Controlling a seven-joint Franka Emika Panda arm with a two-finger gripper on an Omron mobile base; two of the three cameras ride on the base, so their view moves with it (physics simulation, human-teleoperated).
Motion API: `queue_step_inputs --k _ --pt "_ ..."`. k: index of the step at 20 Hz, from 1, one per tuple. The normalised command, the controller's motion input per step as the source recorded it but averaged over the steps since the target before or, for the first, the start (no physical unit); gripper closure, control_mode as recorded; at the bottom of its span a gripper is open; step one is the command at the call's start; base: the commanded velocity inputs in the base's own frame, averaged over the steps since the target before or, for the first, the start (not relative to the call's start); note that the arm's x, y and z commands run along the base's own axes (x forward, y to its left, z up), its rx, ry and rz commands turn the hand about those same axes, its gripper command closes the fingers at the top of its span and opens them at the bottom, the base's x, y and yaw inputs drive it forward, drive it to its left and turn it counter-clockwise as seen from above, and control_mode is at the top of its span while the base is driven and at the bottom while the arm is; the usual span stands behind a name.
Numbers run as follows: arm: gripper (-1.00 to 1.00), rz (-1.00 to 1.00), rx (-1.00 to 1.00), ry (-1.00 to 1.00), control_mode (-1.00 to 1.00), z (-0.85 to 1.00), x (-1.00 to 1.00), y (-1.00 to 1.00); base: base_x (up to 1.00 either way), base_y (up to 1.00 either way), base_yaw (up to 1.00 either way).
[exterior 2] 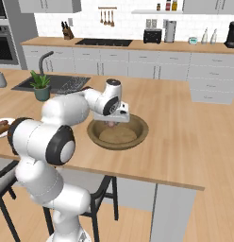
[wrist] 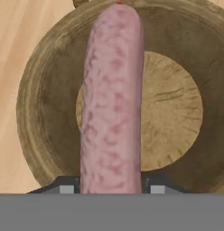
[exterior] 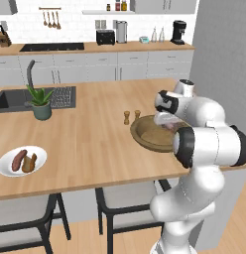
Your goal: Place one bun and one sausage from the bowl on each plate.
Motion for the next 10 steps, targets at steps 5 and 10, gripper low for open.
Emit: queue_step_inputs --k 5,10 --pt "1.0 -0.31 -0.02 0.0 -1.0 0.75 -0.96 0.0 0.0 0.0 0.0" --pt "1.0 -0.19 -0.07 0.0 -1.0 0.58 -0.72 0.24 0.0 0.0 0.0"
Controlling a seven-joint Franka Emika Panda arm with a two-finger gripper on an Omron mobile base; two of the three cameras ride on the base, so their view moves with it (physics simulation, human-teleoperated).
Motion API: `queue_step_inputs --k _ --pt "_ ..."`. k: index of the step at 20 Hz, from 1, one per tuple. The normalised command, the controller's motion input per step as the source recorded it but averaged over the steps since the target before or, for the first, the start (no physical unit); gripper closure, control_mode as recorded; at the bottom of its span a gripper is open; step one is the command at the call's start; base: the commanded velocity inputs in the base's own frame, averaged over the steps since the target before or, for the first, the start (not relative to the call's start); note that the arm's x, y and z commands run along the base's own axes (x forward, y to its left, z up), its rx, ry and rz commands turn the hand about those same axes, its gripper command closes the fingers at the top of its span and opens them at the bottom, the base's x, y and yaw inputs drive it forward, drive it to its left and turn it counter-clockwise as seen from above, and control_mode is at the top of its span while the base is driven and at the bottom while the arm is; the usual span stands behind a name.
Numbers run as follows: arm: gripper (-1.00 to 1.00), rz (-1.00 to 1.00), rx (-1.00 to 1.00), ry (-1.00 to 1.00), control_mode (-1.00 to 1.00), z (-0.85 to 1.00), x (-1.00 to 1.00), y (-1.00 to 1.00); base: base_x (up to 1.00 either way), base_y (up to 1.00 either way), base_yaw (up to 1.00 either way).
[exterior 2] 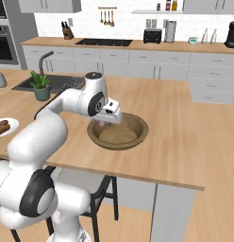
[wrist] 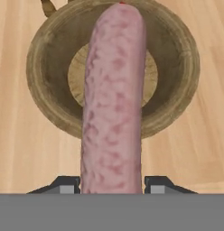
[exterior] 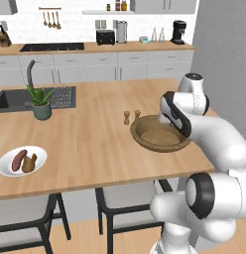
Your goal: Place one bun and one sausage from the bowl on each plate.
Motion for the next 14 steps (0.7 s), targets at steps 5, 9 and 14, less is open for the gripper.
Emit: queue_step_inputs --k 5,9,14 --pt "1.0 -0.1 -0.05 0.0 -1.0 0.41 -0.41 0.3 0.0 0.0 0.0" --pt "1.0 0.0 0.0 -0.01 -1.0 0.05 -0.34 -0.17 0.0 0.0 0.0" --pt "1.0 -0.02 0.01 0.0 -1.0 0.07 -0.25 0.07 0.0 0.0 0.0"
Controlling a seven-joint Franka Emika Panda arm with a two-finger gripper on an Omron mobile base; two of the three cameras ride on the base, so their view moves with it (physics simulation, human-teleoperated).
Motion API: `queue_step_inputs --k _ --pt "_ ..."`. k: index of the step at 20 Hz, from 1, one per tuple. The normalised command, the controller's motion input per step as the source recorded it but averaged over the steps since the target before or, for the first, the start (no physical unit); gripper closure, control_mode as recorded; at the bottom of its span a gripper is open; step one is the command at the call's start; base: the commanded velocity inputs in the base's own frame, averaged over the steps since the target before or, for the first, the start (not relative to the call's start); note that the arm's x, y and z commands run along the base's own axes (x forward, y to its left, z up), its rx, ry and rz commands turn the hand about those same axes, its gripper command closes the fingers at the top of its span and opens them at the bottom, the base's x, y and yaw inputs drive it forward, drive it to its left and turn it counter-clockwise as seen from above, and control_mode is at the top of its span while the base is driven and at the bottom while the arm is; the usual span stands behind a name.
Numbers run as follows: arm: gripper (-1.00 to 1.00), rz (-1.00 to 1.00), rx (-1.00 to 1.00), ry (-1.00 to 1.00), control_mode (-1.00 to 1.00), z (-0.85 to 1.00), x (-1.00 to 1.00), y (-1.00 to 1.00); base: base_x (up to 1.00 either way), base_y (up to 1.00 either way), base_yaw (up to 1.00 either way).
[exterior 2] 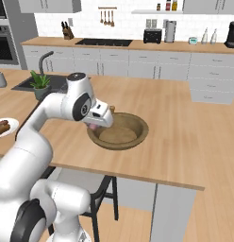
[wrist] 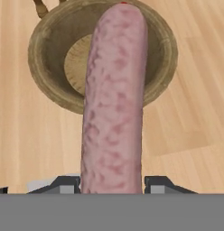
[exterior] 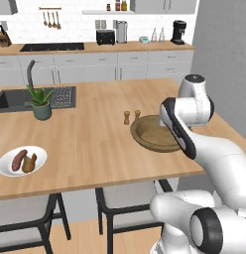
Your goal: Place one bun and one sausage from the bowl on each plate.
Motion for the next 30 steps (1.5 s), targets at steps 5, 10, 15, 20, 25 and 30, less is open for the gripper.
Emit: queue_step_inputs --k 5,10,15,20,25,30 --pt "1.0 0.02 0.0 0.0 -1.0 0.13 -0.07 0.04 0.0 0.0 0.0" --pt "1.0 0.0 0.0 0.0 1.0 0.0 0.0 0.0 -0.04 0.02 0.0" --pt "1.0 0.0 0.0 0.0 1.0 0.0 0.0 0.0 -0.87 0.66 0.0" --pt "1.0 0.0 0.0 0.0 1.0 0.0 0.0 0.0 -0.29 1.0 0.0" --pt "1.0 0.0 0.0 0.0 1.0 0.0 0.0 0.0 -0.01 1.0 0.0" --pt "1.0 0.0 0.0 0.0 1.0 0.0 0.0 0.0 0.0 1.0 0.0"
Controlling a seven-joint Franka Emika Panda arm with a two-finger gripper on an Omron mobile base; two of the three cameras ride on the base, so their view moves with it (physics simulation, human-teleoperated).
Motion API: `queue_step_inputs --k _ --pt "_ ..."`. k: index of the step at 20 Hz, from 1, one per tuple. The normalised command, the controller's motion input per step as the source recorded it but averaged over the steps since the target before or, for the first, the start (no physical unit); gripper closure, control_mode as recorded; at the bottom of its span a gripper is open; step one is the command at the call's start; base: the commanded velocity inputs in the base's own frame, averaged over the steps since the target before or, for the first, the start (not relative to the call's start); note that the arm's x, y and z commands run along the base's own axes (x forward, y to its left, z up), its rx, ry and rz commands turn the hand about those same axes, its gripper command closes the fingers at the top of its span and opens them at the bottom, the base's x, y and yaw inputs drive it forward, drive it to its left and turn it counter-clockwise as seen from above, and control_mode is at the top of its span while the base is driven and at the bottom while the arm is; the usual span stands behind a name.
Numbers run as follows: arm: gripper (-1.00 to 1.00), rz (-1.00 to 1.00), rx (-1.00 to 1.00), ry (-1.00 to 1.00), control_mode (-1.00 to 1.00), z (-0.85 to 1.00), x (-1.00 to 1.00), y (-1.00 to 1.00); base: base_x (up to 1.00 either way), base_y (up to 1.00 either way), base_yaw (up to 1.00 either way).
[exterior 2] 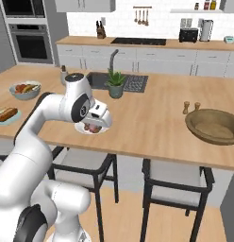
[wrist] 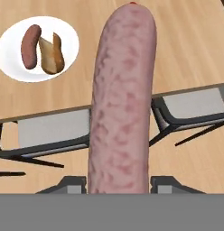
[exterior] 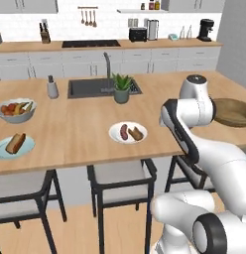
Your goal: Place one bun and one sausage from the bowl on each plate.
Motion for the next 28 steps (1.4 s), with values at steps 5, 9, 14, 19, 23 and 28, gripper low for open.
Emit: queue_step_inputs --k 5,9,14,19,23,28 --pt "1.0 0.0 0.0 0.0 1.0 0.0 0.0 0.0 0.03 1.0 0.0" --pt "1.0 0.0 0.0 0.0 1.0 0.0 0.0 0.0 0.1 1.0 0.0" --pt "1.0 0.0 0.0 0.0 1.0 0.0 0.0 0.0 0.19 1.0 -0.02" --pt "1.0 0.0 0.0 0.0 1.0 0.0 0.0 0.0 0.3 1.0 -0.08" --pt "1.0 0.0 0.0 0.0 1.0 0.0 0.0 0.0 0.44 0.89 -0.09" --pt "1.0 0.0 0.0 0.0 1.0 0.0 0.0 0.0 0.34 0.52 -0.07"
